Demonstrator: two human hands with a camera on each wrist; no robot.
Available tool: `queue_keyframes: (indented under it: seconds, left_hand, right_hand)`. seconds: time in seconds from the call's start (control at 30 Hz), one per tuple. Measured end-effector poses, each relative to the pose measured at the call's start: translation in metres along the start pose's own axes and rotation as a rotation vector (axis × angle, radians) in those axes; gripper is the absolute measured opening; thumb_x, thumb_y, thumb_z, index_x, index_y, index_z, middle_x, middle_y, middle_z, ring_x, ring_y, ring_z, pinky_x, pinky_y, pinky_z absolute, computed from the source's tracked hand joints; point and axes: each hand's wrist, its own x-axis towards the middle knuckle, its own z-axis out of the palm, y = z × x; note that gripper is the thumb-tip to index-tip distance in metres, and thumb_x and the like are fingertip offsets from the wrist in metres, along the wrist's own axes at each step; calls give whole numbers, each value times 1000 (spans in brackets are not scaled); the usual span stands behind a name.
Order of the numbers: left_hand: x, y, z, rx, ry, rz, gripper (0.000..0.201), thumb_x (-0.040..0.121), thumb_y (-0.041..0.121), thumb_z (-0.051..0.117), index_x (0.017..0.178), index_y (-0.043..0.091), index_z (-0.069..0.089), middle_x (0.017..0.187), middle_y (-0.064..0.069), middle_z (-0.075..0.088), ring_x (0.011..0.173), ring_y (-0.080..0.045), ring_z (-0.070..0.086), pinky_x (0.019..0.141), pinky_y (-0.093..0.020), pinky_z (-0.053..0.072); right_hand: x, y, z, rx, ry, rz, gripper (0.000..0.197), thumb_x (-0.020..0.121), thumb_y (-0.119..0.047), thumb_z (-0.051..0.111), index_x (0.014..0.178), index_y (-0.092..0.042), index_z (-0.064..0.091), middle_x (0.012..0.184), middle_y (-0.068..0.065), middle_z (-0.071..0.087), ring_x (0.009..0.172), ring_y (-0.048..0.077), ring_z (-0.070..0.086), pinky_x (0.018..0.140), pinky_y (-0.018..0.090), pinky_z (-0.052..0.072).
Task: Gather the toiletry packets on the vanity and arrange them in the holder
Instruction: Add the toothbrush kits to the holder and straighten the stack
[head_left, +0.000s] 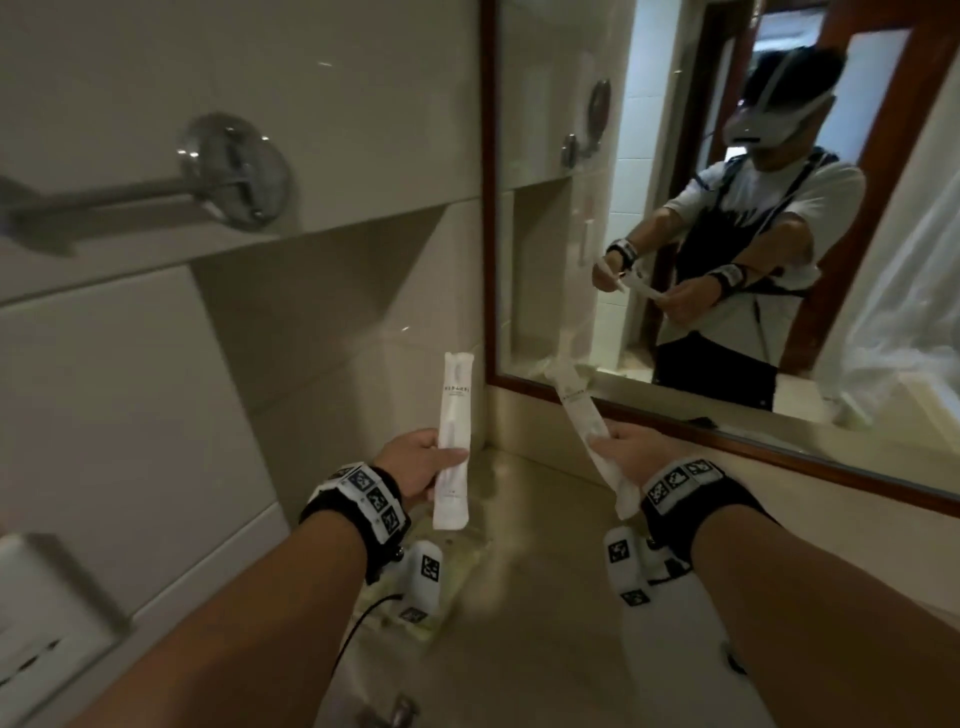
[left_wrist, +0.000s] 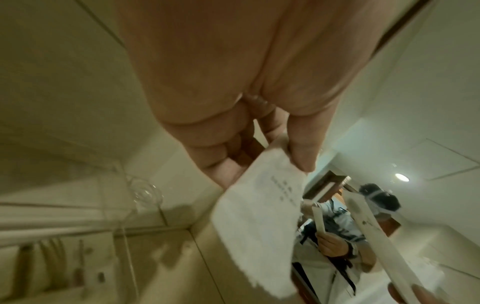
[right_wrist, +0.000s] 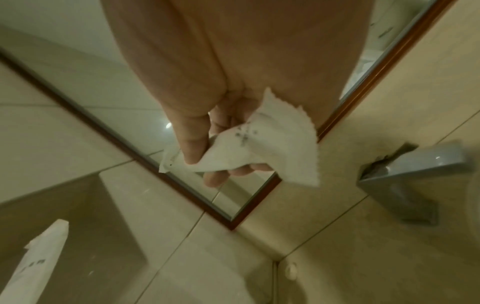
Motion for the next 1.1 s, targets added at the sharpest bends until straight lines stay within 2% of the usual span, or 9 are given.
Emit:
queue_keyframes:
  seconds: [0.13,0.2,0.3,0.43,0.6,0.77,0.87,0.97,1.1]
  left_hand:
    - [-14,-14,-52,-33,107,-49,26,89,13,70,115,8,65,96,-10,70,81,-24,66,71,-38,59]
    - [-18,-25,-70,17,162,-72,28,91,18,68,118,10,64,93,-5,69,80,-22,66,67,-32,57]
    - [-20,-38,-85,227,193,-113,31,91,32,65,119,19,67,106,-6,71,99,-28,67,93,-42,54]
    - [-12,-54,-87,454,172,-150,27,95,33,51,114,20,67,111,-8,69,101,-28,64,92,-36,50]
    - [16,-80,-76,427,210,-222,36,90,35,50,113,14,68,113,-17,68,105,-36,63,95,-47,53]
    - [47,-99,-70,437,222,-347,31,96,35,55,124,24,64,120,-3,65,112,-26,61,96,-33,48]
    - [65,-114,-65,510,221,-414,33,87,52,58,111,31,67,107,3,66,101,-24,65,86,-31,50]
    - [86,-142,-56,632,195,-453,31,92,30,58,121,24,68,120,1,67,102,-21,62,88,-29,49]
    - [103,-173,-46,726,152,-471,31,96,18,50,121,22,68,125,-3,64,112,-25,59,90,-29,44]
  right_hand:
    - [7,-36,46,70,-32,2,28,89,-36,66,114,-24,68,107,4,71,99,27,65,94,46,53]
    - [13,-47,67,96,-60,-15,25,89,-28,67,114,-24,67,107,5,72,97,28,66,91,47,55]
    - [20,-56,94,205,-130,5,32,89,-10,68,119,-19,64,104,9,70,97,32,66,80,46,58]
    - [30,-55,118,388,-186,121,34,89,6,64,116,-13,60,104,17,66,97,37,65,65,42,57]
    - [60,-34,143,442,-259,188,15,91,-6,67,104,-13,64,100,17,70,88,35,69,63,41,60]
    - [99,-14,168,509,-380,365,17,97,-21,62,109,-10,60,99,15,70,93,31,70,81,46,60]
    - [122,9,194,494,-385,397,24,95,-28,65,106,-6,63,89,15,73,77,29,73,67,41,61]
    - [133,34,217,520,-369,448,16,95,-19,65,99,-4,65,86,16,71,71,30,69,59,39,60]
    - [143,59,238,465,-416,498,10,95,-12,63,99,-4,63,88,16,67,76,31,65,71,44,59]
